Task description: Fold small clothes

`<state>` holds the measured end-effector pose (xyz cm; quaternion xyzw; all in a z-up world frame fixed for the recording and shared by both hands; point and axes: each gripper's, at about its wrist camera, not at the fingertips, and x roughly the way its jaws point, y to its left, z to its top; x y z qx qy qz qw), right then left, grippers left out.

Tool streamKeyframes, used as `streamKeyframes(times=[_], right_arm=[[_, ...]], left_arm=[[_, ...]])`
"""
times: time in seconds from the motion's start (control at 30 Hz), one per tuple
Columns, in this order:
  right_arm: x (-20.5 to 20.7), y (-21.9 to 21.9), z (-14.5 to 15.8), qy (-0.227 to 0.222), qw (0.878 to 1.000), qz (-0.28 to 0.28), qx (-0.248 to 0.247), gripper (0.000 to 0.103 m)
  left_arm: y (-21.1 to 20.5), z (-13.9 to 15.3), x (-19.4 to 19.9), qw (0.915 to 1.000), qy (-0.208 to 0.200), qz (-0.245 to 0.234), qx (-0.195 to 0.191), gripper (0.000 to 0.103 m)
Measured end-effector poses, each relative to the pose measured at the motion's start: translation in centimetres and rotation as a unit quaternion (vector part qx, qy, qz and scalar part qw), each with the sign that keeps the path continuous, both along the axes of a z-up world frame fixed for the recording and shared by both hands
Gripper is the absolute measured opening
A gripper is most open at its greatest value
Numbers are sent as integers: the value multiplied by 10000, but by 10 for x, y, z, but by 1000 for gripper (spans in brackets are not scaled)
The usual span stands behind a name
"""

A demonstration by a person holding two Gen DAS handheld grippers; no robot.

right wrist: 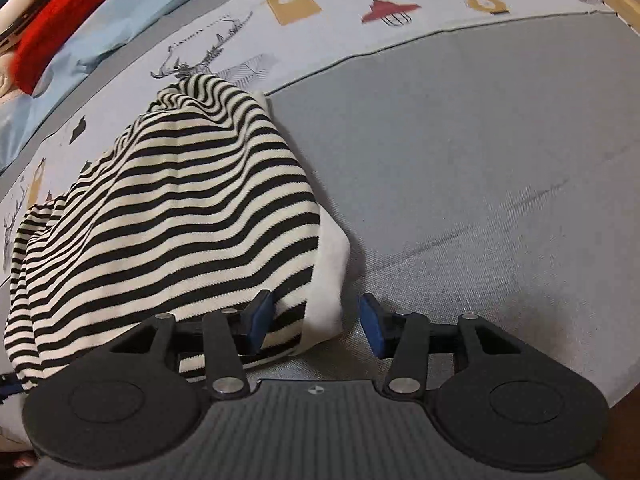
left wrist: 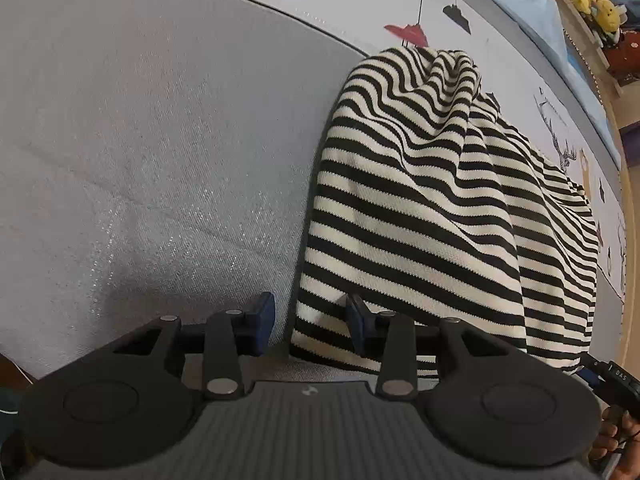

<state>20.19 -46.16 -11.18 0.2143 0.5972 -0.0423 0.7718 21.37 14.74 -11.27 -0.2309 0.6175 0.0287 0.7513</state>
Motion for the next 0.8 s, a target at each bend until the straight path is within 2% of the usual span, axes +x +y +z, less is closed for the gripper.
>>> streamKeyframes(times=[0.2,0.23,0.27,0.3,0.33,0.37,0.4,0.47,0.57,0.63,0.7,0.8], right_arm=[[6,0,-5,16,10000,-48,55,50],[7,1,-5,6,10000,-35,52,50],[6,2,-5,2,10000,-26,63,50],[6,1,-5,4,10000,6,58,50],[6,2,-5,-13,10000,22,75,45],[5,3,-4,-39,9999,53,101,36],[5,4,-4,-75,9998,90,134,31],[4,7,2,-201,9996,177,25,16],[-2,2,18,-595,9981,-5,171,12],[-12,-10,34,-1010,9934,-304,447,12],[-23,-20,42,-1097,9911,-515,543,11],[-31,-25,22,-337,9956,-628,602,11]], left_arm=[[-6,-4,0,9998,-22,-173,-105,41],[-8,-5,0,9996,-29,-244,-113,38],[-11,-5,0,9994,-46,-322,-119,34],[-13,-5,1,9991,-67,-400,-113,25],[-15,-4,1,9988,-94,-470,-89,13],[-17,-3,0,9985,-140,-533,-31,6],[-17,-1,-1,9982,-210,-566,5,3],[-13,9,-3,9974,-495,-519,38,2],[5,37,-15,9918,-1273,-129,0,2],[15,50,-25,9876,-1569,45,20,2],[18,45,-29,9912,-1312,65,145,2],[10,17,-23,9985,-432,-199,274,2]])
